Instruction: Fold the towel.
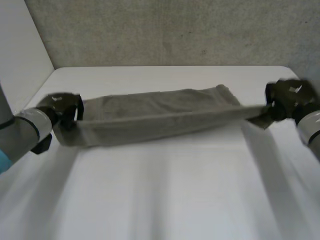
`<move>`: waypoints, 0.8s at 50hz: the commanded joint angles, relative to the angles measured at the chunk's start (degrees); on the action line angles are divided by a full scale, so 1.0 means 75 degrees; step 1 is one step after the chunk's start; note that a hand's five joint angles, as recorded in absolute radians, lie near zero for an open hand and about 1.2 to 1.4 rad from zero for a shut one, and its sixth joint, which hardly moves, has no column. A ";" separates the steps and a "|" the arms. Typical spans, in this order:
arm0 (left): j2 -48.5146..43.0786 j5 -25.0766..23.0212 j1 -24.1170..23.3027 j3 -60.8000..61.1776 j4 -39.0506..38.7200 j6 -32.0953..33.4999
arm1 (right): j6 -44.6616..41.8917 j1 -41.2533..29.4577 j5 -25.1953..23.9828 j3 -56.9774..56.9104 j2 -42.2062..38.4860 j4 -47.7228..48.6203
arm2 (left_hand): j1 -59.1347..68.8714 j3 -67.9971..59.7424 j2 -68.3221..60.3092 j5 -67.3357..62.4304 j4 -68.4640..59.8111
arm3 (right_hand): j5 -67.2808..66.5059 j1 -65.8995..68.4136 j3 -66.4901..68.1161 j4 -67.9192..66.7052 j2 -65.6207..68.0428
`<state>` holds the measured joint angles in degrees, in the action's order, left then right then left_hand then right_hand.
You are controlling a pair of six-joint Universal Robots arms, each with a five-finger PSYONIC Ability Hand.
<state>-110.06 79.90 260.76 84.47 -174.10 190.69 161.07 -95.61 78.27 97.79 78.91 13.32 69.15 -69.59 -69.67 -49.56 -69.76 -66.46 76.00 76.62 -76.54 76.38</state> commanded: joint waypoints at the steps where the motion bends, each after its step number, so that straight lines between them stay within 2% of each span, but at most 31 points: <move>1: 0.1363 -0.0001 -0.0011 0.0445 -0.0424 -0.0582 | -0.0043 0.0010 -0.0382 -0.0089 0.1620 -0.0240 | 0.1446 -0.1388 -0.1377 -0.2725 -0.1365 | -0.0471 0.0533 0.0451 -0.0461 0.0483; 3: 0.1876 0.0000 -0.0022 0.0620 -0.0506 -0.0734 | -0.0078 0.0080 -0.0731 -0.0415 0.2273 -0.0846 | 0.1446 -0.1388 -0.1377 -0.2725 -0.1365 | -0.0471 0.0533 0.0451 -0.0461 0.0483; 4: 0.1878 -0.0001 -0.0022 0.0621 -0.0506 -0.0734 | -0.0078 0.0080 -0.0733 -0.0417 0.2276 -0.0850 | 0.1446 -0.1388 -0.1377 -0.2725 -0.1365 | -0.0471 0.0533 0.0451 -0.0461 0.0483; 6: 0.2170 -0.0001 -0.0045 0.0784 -0.0518 -0.0769 | -0.0090 0.0103 -0.1199 -0.0954 0.2405 -0.1747 | 0.1446 -0.1388 -0.1377 -0.2725 -0.1365 | -0.0471 0.0533 0.0451 -0.0461 0.0483; 7: 0.2171 -0.0001 -0.0046 0.0785 -0.0518 -0.0769 | -0.0090 0.0104 -0.1202 -0.0956 0.2405 -0.1752 | 0.1446 -0.1388 -0.1377 -0.2725 -0.1365 | -0.0471 0.0533 0.0451 -0.0461 0.0483; 9: 0.2218 -0.0001 -0.0069 0.0878 -0.0529 -0.0769 | -0.0357 0.0197 -0.1599 -0.1341 0.2021 -0.2732 | 0.1446 -0.1388 -0.1377 -0.2725 -0.1365 | -0.0471 0.0533 0.0451 -0.0461 0.0483; 12: 0.2159 -0.0001 -0.0081 0.1031 -0.0553 -0.0758 | -0.0734 0.0221 -0.1718 -0.1496 0.1690 -0.3217 | 0.1446 -0.1388 -0.1377 -0.2725 -0.1365 | -0.0471 0.0533 0.0451 -0.0461 0.0483; 14: 0.2031 0.0011 -0.0093 0.1171 -0.0634 -0.0746 | -0.1923 0.0221 -0.1741 -0.1671 0.1013 -0.4103 | 0.1446 -0.1388 -0.1377 -0.2725 -0.1365 | -0.0471 0.0533 0.0451 -0.0461 0.0483; 15: 0.2031 0.0011 -0.0093 0.1171 -0.0635 -0.0746 | -0.1929 0.0221 -0.1741 -0.1671 0.1010 -0.4108 | 0.1446 -0.1388 -0.1377 -0.2725 -0.1365 | -0.0471 0.0533 0.0451 -0.0461 0.0483; 17: 0.1693 0.0046 -0.0093 0.1242 -0.0810 -0.0687 | -0.3142 0.0209 -0.1683 -0.1800 0.0427 -0.4772 | 0.1446 -0.1388 -0.1377 -0.2725 -0.1365 | -0.0471 0.0533 0.0451 -0.0461 0.0483; 22: 0.1212 0.0058 -0.0092 0.1149 -0.1079 -0.0664 | -0.4294 0.0139 -0.1379 -0.2104 -0.0288 -0.5407 | 0.1446 -0.1388 -0.1377 -0.2725 -0.1365 | -0.0471 0.0533 0.0451 -0.0461 0.0483; 29: 0.0296 0.0081 -0.0104 0.0527 -0.1408 -0.0676 | -0.4590 0.0092 -0.1155 -0.2597 -0.0830 -0.5221 | 0.1446 -0.1388 -0.1377 -0.2725 -0.1365 | -0.0471 0.0533 0.0451 -0.0461 0.0483; 34: -0.0630 0.0163 -0.0186 -0.0352 -0.1561 -0.0711 | -0.4543 0.0092 -0.1108 -0.2984 -0.1345 -0.4354 | 0.1446 -0.1388 -0.1377 -0.2725 -0.1365 | -0.0471 0.0533 0.0451 -0.0461 0.0483; 36: -0.1294 0.0489 -0.0373 -0.1017 -0.1584 -0.0687 | -0.4519 -0.0059 -0.1062 -0.3159 -0.1788 -0.3584 | 0.1446 -0.1388 -0.1377 -0.2725 -0.1365 | -0.0471 0.0533 0.0451 -0.0461 0.0483; 40: -0.1881 0.0970 -0.0549 -0.1719 -0.1596 -0.0676 | -0.4543 -0.0340 -0.0968 -0.3393 -0.2350 -0.2706 | 0.1446 -0.1388 -0.1377 -0.2725 -0.1365 | -0.0471 0.0533 0.0451 -0.0461 0.0483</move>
<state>-117.15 82.61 258.60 79.58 -185.89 185.50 126.70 -95.70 70.25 74.79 67.03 -16.88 69.24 -69.62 -69.72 -49.60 -69.77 -67.00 76.03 76.62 -76.54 76.90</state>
